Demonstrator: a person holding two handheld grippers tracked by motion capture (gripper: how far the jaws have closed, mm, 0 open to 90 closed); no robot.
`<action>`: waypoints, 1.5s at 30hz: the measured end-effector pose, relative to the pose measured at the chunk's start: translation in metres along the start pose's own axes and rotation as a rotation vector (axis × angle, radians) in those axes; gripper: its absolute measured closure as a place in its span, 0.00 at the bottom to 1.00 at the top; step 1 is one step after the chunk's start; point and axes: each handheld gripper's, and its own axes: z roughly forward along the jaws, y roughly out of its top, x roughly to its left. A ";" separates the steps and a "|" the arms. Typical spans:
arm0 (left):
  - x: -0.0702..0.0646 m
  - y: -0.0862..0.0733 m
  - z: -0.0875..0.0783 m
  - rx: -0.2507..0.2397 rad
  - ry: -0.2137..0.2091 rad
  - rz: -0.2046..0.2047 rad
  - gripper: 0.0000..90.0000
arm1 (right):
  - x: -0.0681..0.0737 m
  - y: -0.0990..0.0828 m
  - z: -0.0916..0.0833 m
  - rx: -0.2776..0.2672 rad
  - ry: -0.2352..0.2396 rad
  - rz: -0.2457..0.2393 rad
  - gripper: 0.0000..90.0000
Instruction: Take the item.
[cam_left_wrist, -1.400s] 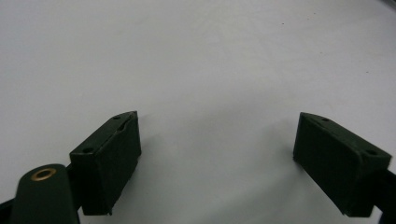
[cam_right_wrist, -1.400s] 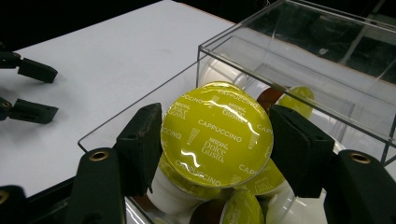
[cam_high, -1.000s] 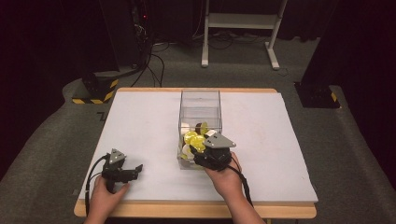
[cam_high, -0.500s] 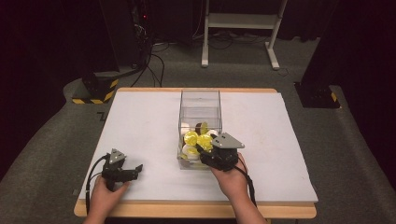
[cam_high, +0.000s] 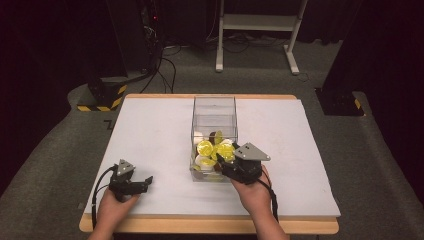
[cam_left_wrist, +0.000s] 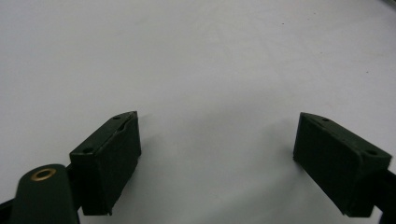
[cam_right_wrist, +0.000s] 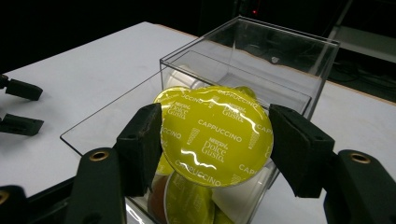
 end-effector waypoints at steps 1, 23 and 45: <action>0.000 0.000 0.000 0.000 0.000 0.000 0.17 | -0.001 0.000 -0.001 -0.001 -0.003 0.003 0.42; 0.000 0.000 0.000 0.001 -0.001 -0.001 0.17 | -0.030 -0.011 -0.020 -0.006 -0.094 0.052 0.42; 0.000 0.000 0.000 0.001 -0.001 -0.001 0.17 | -0.064 -0.028 -0.026 0.023 -0.183 0.104 0.42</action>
